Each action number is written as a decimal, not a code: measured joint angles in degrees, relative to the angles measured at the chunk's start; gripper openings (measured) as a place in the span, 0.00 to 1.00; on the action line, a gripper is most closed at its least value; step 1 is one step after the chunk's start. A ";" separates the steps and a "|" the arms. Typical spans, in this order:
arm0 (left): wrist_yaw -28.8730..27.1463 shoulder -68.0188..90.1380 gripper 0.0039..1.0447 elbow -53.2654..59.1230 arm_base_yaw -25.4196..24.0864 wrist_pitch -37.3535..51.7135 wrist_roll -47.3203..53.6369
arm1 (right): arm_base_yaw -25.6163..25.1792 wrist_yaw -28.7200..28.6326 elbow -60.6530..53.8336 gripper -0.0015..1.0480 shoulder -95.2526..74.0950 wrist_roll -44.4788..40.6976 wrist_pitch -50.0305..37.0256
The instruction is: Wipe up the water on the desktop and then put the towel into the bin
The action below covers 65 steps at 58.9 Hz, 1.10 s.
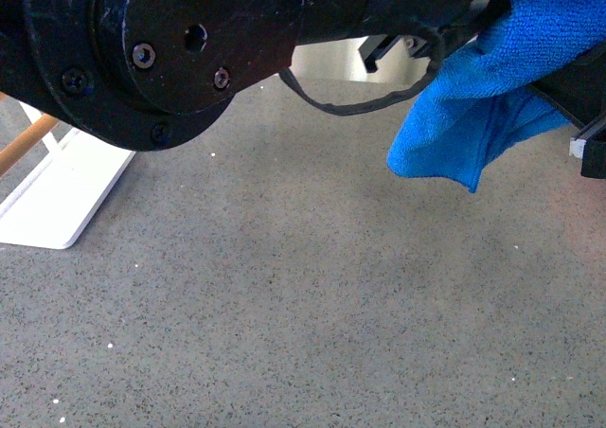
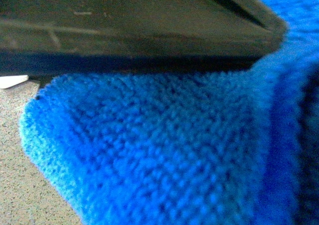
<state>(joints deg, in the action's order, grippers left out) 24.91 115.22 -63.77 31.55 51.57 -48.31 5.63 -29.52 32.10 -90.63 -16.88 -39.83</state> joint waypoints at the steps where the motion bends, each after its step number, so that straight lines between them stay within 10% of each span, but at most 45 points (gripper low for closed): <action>1: -0.04 0.13 0.36 -0.02 -0.24 -0.22 0.04 | -0.11 0.07 0.02 0.04 0.00 0.00 0.13; 24: -1.20 1.29 0.95 0.98 -13.70 -6.93 7.26 | -1.53 2.67 1.18 0.04 0.13 -3.23 8.33; 65: 15.52 -24.76 0.94 24.61 -44.09 -28.89 42.31 | -4.20 9.16 2.51 0.04 -2.71 -5.64 11.10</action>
<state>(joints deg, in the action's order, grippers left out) 40.42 90.45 -39.16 -12.53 22.68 -6.00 1.43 -20.36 34.61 -93.34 -22.52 -28.73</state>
